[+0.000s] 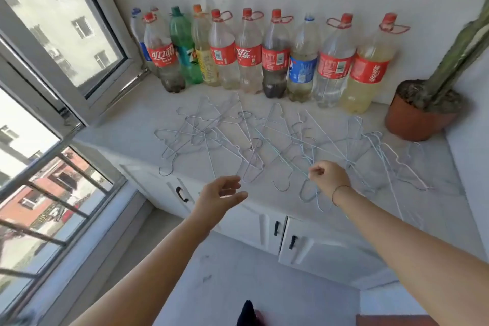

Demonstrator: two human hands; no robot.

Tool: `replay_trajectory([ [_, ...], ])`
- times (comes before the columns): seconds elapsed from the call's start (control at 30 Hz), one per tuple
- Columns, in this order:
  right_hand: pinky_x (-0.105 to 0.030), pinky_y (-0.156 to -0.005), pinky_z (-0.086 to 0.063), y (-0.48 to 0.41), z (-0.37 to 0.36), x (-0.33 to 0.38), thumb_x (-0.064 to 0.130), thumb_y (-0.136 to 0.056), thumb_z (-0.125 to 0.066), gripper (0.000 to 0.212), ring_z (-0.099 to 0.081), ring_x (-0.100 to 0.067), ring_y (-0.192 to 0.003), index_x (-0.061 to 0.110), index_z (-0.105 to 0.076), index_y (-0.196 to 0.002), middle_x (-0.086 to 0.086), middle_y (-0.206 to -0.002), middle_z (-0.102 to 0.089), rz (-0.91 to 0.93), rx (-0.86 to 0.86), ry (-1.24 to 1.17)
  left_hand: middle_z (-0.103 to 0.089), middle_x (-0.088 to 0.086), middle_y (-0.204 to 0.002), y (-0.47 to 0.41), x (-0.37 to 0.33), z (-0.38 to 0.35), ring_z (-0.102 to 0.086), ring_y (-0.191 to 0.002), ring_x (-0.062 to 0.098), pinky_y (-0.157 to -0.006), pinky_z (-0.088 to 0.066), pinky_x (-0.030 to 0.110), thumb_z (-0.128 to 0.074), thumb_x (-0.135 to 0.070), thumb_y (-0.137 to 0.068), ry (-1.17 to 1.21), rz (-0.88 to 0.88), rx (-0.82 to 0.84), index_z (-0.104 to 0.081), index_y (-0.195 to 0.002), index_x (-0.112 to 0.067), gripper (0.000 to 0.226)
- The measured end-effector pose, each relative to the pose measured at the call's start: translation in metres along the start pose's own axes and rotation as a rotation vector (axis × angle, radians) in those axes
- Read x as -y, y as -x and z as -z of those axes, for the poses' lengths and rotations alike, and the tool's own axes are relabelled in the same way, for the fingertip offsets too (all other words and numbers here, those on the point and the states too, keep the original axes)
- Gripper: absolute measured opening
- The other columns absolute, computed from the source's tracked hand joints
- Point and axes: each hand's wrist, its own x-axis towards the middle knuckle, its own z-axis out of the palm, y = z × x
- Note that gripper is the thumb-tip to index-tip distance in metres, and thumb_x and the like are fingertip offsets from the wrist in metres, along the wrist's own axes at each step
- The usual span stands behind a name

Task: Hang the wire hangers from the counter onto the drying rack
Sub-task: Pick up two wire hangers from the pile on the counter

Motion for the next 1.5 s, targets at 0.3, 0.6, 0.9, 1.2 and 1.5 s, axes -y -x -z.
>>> replay_trajectory([
  [0.3, -0.033, -0.092, -0.043, -0.071, -0.025, -0.024, 0.03, -0.084, -0.064, 0.033, -0.05, -0.025, -0.111, 0.021, -0.063, -0.116, -0.006, -0.116, -0.058, 0.081, 0.176, 0.442, -0.068, -0.006, -0.105, -0.07, 0.013, 0.007, -0.062, -0.101, 0.008, -0.075, -0.044, 0.012, -0.073, -0.022, -0.08, 0.004, 0.098, -0.045, -0.063, -0.111, -0.023, 0.033],
  [0.6, -0.028, -0.086, -0.04, -0.097, -0.035, -0.031, 0.026, -0.083, -0.062, 0.012, -0.053, -0.019, -0.102, 0.022, -0.069, -0.092, 0.003, -0.102, -0.063, 0.077, 0.154, 0.427, -0.069, 0.002, -0.102, -0.159, -0.003, -0.019, -0.063, -0.099, 0.014, -0.082, -0.047, 0.018, -0.074, -0.015, -0.078, 0.045, 0.082, 0.061, -0.064, -0.103, -0.021, 0.027],
  [0.9, -0.011, -0.063, -0.041, -0.122, 0.011, -0.012, 0.007, -0.082, -0.065, 0.007, -0.054, -0.006, -0.065, 0.014, -0.064, -0.081, 0.0, -0.073, -0.062, -0.004, 0.018, -0.299, -0.067, 0.0, -0.096, -0.211, -0.015, -0.06, -0.063, -0.09, 0.012, -0.07, -0.046, 0.011, -0.074, -0.014, -0.078, 0.02, 0.084, 0.154, -0.064, -0.107, -0.015, 0.031],
  [1.2, -0.017, -0.042, -0.038, -0.133, 0.094, -0.031, 0.004, -0.092, -0.047, 0.019, -0.049, -0.006, -0.049, 0.01, -0.056, -0.077, -0.001, -0.063, -0.055, -0.236, -0.016, -1.107, -0.067, 0.0, -0.097, -0.219, -0.019, -0.141, -0.062, -0.084, 0.006, -0.069, -0.047, 0.008, -0.074, -0.021, -0.079, 0.032, 0.164, 0.22, -0.064, -0.105, -0.018, 0.027],
  [1.5, -0.016, -0.043, -0.036, -0.109, 0.13, -0.077, -0.002, -0.09, -0.046, 0.016, -0.046, -0.005, -0.05, 0.007, -0.057, -0.082, 0.004, -0.054, -0.055, -0.195, -0.097, -1.077, -0.062, 0.008, -0.116, -0.242, -0.013, -0.22, -0.057, -0.093, 0.019, -0.084, -0.045, 0.03, -0.072, -0.023, -0.081, 0.046, 0.307, 0.169, -0.058, -0.123, -0.006, 0.047],
])
